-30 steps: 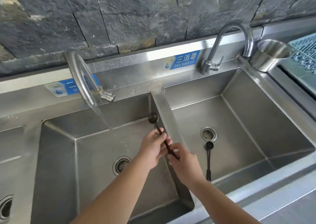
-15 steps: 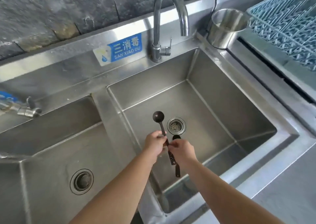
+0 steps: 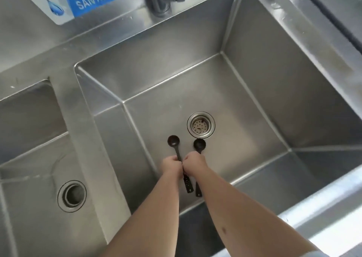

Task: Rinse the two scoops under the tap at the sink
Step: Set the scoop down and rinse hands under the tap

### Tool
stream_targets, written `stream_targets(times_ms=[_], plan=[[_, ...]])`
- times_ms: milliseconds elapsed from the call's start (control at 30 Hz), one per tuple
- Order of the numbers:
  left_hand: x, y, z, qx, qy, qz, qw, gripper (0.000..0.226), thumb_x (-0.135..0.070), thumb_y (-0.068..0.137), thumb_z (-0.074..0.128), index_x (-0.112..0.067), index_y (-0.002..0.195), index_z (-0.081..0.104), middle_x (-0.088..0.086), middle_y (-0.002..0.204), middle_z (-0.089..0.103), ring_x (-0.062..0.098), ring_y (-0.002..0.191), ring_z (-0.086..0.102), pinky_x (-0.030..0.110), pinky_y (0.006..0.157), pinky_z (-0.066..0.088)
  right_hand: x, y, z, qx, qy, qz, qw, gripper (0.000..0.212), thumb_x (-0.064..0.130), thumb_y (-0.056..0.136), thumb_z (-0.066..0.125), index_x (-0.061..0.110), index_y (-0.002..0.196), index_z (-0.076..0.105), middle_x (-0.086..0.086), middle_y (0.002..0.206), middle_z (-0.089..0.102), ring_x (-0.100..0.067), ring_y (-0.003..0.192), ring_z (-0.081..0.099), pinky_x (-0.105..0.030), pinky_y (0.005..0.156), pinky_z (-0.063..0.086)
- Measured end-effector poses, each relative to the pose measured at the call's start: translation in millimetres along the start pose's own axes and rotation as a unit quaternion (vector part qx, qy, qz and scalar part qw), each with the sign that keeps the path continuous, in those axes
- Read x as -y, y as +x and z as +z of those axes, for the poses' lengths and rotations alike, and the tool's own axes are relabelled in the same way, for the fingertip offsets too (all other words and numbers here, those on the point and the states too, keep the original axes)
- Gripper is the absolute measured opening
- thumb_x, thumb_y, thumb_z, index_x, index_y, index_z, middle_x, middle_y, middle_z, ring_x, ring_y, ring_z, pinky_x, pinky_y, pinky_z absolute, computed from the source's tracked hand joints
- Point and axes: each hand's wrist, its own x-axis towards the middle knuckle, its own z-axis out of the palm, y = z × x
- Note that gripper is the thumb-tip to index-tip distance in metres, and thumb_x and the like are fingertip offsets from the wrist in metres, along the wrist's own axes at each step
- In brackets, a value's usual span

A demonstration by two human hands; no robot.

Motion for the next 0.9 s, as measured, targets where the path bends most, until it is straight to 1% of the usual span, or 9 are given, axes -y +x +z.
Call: stream_targets(times_ms=[100,167,300,400,567,667,733,833,900], plan=[[8.8,16.5,1.7,-0.017,0.051,0.008,0.998,0.024,0.006,0.070,0.061,-0.013,0.075,0.075,0.013,0.083,0.074,0.028,0.081,0.068,0.040,0.077,0.059,-4.4,9.6,5.9,0.008,-0.001,0.005,1.000,0.030,0.021,0.082,0.058,0.004,0.103,0.071,-0.018,0.108,0.070,-0.033,0.105,0.062,-0.024,0.070,0.041],[12.0,22.6,1.1,-0.016,0.092,0.011,0.996,0.020,0.001,0.070,0.067,-0.014,0.080,0.075,0.014,0.086,0.074,0.032,0.086,0.070,0.044,0.081,0.058,-7.9,10.3,7.5,0.013,0.000,0.013,1.000,0.031,0.025,0.085,0.058,0.004,0.105,0.070,-0.016,0.110,0.070,-0.033,0.105,0.062,-0.024,0.070,0.040],[0.1,7.8,-4.6,-0.030,0.170,0.037,0.984,0.019,-0.013,0.076,0.068,-0.010,0.095,0.068,0.012,0.101,0.072,0.030,0.099,0.065,0.034,0.085,0.053,-5.2,-3.0,0.1,0.002,0.017,0.012,1.000,0.029,0.024,0.085,0.059,0.004,0.103,0.070,-0.018,0.106,0.070,-0.033,0.104,0.062,-0.027,0.075,0.045],[-23.5,-21.8,-17.9,-0.030,0.241,0.127,0.962,0.039,-0.019,0.081,0.062,-0.012,0.118,0.056,0.014,0.119,0.064,0.033,0.110,0.058,0.035,0.086,0.045,9.5,-24.4,-16.1,-0.022,0.045,-0.034,0.998,0.022,0.016,0.084,0.055,0.007,0.094,0.073,-0.015,0.097,0.072,-0.032,0.097,0.064,-0.026,0.071,0.045],[-73.6,-76.2,-66.5,-0.022,0.362,0.309,0.879,0.053,-0.016,0.091,0.044,-0.017,0.143,0.036,0.011,0.142,0.049,0.030,0.128,0.047,0.040,0.100,0.040,48.5,-75.8,-50.4,-0.079,0.034,-0.131,0.988,0.038,0.024,0.086,0.049,0.022,0.121,0.063,-0.007,0.118,0.069,-0.028,0.110,0.061,-0.034,0.087,0.051],[-95.4,-113.4,-111.1,-0.021,0.358,0.402,0.842,0.055,-0.008,0.089,0.042,-0.025,0.140,0.039,0.004,0.144,0.048,0.025,0.126,0.050,0.037,0.097,0.042,81.2,-113.1,-59.2,-0.114,0.008,-0.199,0.973,0.049,0.028,0.083,0.051,0.030,0.133,0.052,-0.003,0.126,0.066,-0.025,0.111,0.063,-0.036,0.087,0.052],[-101.6,-131.7,-146.9,-0.039,0.337,0.441,0.831,0.049,-0.009,0.088,0.044,-0.026,0.134,0.045,0.001,0.141,0.051,0.023,0.123,0.053,0.033,0.094,0.042,106.5,-137.5,-57.0,-0.143,-0.013,-0.247,0.958,0.048,0.029,0.083,0.051,0.032,0.131,0.052,-0.005,0.116,0.071,-0.025,0.104,0.066,-0.037,0.081,0.055],[-97.0,-146.7,-208.6,-0.074,0.304,0.457,0.833,0.047,-0.010,0.089,0.045,-0.023,0.134,0.048,0.001,0.140,0.053,0.023,0.124,0.051,0.031,0.098,0.040,151.0,-171.5,-39.5,-0.156,-0.066,-0.311,0.935,0.044,0.030,0.082,0.047,0.036,0.126,0.052,-0.005,0.102,0.073,-0.027,0.091,0.067,-0.033,0.067,0.052],[-85.8,-149.7,-253.2,-0.097,0.289,0.446,0.842,0.047,-0.011,0.089,0.045,-0.020,0.135,0.049,0.003,0.140,0.053,0.026,0.125,0.051,0.034,0.101,0.040,183.5,-190.9,-17.0,-0.139,-0.096,-0.344,0.924,0.043,0.028,0.082,0.045,0.038,0.123,0.053,-0.003,0.102,0.071,-0.028,0.091,0.066,-0.033,0.065,0.050]])
